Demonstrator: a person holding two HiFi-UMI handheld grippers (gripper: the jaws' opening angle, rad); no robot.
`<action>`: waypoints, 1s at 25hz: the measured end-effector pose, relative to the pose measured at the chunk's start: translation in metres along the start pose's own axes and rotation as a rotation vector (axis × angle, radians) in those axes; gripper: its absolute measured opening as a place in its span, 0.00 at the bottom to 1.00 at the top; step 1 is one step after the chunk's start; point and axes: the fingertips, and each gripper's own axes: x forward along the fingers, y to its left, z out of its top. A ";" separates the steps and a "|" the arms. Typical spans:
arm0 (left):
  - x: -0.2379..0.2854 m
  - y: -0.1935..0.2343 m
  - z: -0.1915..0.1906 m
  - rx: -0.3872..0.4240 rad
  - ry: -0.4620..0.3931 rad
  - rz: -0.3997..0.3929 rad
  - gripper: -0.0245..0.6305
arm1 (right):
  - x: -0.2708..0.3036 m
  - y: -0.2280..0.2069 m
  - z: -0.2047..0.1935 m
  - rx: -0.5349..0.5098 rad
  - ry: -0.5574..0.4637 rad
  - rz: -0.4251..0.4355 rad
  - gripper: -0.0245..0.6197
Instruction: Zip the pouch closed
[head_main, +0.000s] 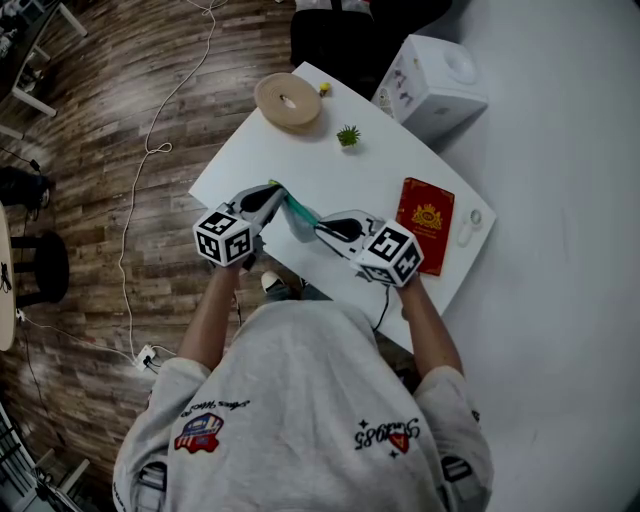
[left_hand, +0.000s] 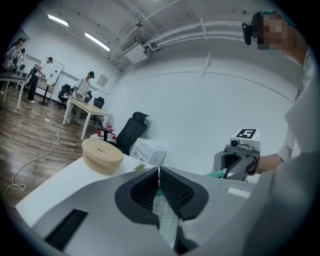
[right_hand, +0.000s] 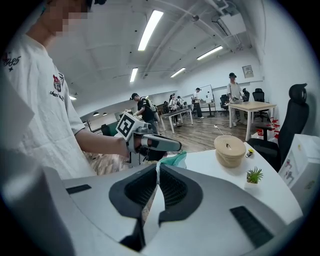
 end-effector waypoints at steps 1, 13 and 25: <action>-0.001 0.001 0.000 -0.001 -0.002 0.000 0.05 | 0.000 0.000 0.000 0.000 0.002 0.000 0.07; -0.019 0.042 -0.002 -0.023 0.001 0.113 0.06 | -0.008 0.000 -0.005 0.024 -0.004 -0.001 0.07; -0.023 0.037 -0.011 -0.027 0.016 0.092 0.06 | -0.013 -0.028 0.006 0.111 -0.119 -0.085 0.08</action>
